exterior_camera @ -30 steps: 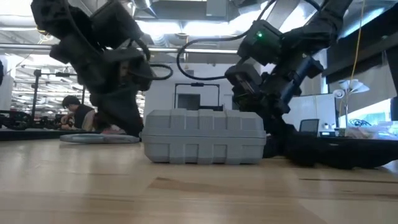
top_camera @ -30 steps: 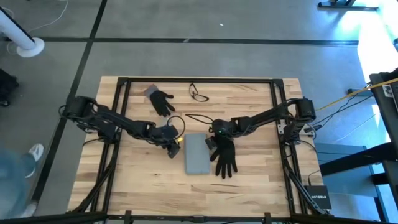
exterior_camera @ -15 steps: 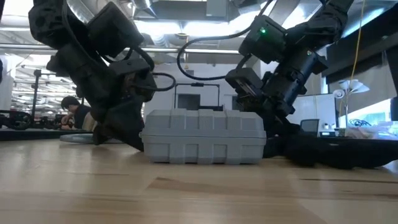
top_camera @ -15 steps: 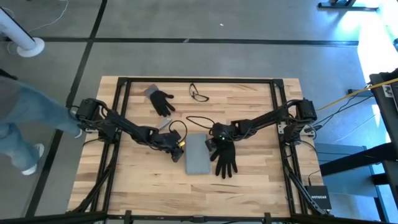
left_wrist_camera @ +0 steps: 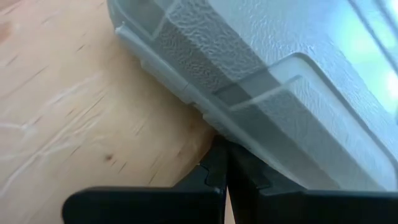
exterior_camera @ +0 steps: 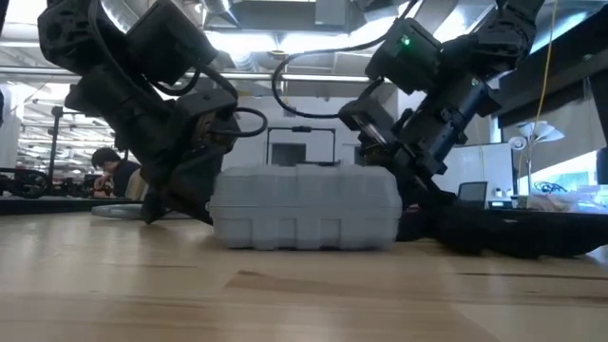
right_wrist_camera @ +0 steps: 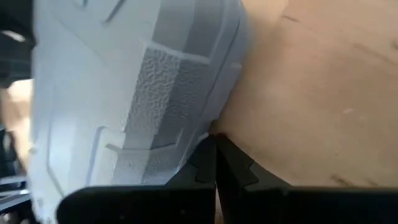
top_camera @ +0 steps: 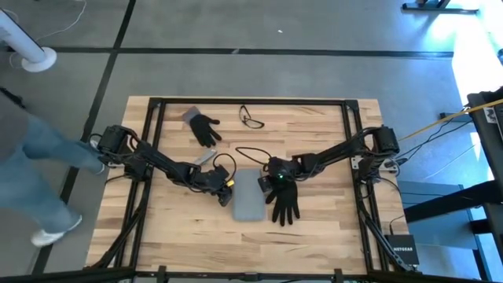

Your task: Prefit tool cases

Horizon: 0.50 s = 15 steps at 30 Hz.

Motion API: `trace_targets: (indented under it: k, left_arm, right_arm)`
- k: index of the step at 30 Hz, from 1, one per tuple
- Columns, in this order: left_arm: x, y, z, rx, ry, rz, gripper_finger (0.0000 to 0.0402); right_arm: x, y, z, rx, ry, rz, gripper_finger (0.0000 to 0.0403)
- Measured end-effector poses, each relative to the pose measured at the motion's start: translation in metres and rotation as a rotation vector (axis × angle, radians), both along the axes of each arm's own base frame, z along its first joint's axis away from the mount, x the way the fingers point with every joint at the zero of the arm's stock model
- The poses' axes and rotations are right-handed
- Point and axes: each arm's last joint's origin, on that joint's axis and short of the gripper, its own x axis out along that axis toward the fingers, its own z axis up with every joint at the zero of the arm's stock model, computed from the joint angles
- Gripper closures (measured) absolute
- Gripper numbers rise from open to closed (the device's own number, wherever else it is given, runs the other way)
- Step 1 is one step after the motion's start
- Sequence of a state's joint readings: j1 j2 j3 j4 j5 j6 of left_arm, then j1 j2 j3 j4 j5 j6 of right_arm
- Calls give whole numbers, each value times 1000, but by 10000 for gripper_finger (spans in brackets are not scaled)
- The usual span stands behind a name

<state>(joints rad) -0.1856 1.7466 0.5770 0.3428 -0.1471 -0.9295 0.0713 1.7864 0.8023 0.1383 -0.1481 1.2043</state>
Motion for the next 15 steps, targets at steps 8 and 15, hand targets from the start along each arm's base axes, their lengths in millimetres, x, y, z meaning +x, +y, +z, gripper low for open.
trace_targets:
  k: [8,15]
  left_arm:
    - [-2,4,-2,6,39,7,401]
    - [-2,6,-2,5,40,23,401]
  right_arm:
    - [-1,1,22,29,-64,29,403]
    - [4,1,42,14,-186,0,403]
